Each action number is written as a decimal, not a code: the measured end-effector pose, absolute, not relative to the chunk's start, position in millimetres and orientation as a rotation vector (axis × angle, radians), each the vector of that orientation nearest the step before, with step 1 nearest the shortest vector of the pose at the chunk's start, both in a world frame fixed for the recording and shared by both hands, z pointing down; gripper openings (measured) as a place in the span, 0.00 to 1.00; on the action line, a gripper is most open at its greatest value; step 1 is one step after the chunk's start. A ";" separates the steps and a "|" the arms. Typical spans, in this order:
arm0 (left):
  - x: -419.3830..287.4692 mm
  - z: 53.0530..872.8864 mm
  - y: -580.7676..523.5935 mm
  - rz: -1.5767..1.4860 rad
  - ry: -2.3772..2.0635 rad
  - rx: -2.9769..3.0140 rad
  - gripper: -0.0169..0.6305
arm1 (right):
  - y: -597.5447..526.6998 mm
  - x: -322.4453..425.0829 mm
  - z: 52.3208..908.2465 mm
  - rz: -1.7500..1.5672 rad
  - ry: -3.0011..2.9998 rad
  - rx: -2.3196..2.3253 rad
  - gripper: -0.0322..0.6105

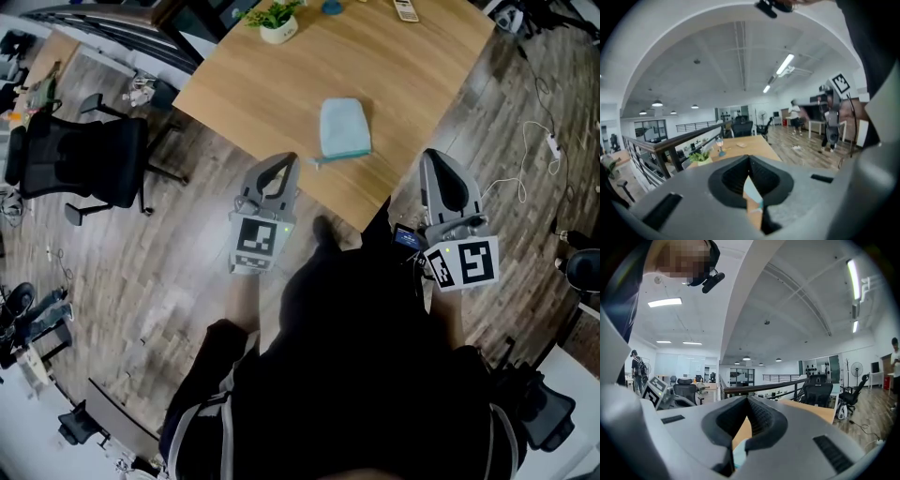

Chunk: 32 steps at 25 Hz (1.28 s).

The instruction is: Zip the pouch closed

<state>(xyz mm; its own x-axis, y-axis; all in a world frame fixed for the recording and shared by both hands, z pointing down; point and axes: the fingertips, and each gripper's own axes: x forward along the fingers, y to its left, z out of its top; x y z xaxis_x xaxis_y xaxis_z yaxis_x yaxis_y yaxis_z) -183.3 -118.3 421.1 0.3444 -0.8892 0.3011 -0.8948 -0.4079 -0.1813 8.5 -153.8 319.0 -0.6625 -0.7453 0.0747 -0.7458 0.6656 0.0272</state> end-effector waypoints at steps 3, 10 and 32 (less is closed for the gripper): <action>-186.2 489.6 -122.7 0.946 -1.559 2.558 0.04 | -154.4 9.7 319.4 0.010 -2.790 1.268 0.07; -179.8 651.9 -128.8 1.809 -0.949 2.576 0.17 | -149.6 25.4 324.7 0.039 -2.766 1.343 0.07; -181.4 758.2 -144.7 2.313 -0.541 2.432 0.17 | -131.8 69.4 326.0 0.040 -2.683 1.471 0.07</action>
<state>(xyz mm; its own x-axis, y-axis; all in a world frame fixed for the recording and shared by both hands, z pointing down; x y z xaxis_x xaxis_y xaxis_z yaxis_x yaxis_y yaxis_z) -181.4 -144.7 758.2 0.0397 -0.3971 0.9169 -0.0507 -0.9173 -0.3950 69.4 -131.8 326.0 -0.5350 -0.8407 0.0840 -0.8428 0.5380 0.0165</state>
